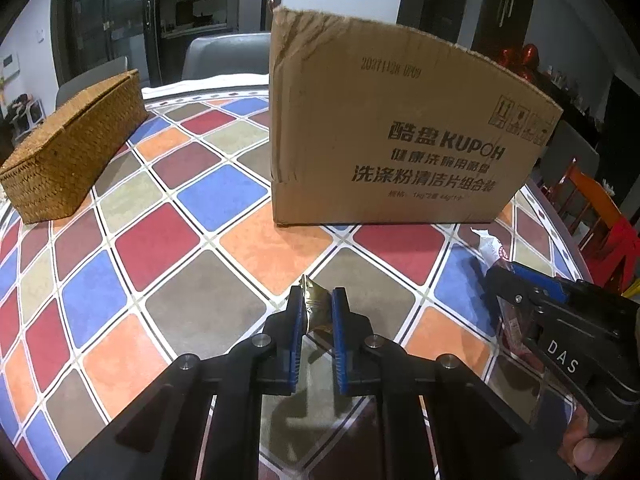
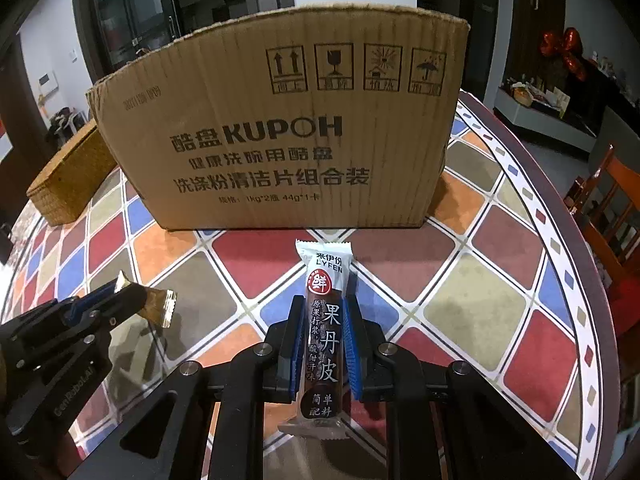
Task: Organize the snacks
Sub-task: 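Carry gold candy with left tool while right tool carries fruit-leather stick to box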
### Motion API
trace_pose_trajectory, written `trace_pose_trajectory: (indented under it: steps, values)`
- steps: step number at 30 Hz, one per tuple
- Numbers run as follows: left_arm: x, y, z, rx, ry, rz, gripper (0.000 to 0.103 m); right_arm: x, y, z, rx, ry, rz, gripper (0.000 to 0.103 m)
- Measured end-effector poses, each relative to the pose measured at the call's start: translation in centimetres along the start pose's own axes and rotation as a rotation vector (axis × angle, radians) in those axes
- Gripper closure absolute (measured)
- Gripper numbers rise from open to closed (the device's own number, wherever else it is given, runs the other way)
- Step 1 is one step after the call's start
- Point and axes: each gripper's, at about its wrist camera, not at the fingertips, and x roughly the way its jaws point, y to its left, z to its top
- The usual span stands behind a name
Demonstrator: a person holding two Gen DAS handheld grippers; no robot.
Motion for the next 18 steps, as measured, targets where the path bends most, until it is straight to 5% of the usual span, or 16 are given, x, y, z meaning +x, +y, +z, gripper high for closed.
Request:
trace_pose_trajectory:
  steps: [18]
  values:
    - [-3.5,-0.5,1.2,0.009,-0.064,-0.003,0.088,-3.2,0.2,1.0,0.001,-0.062,0.008,0.084]
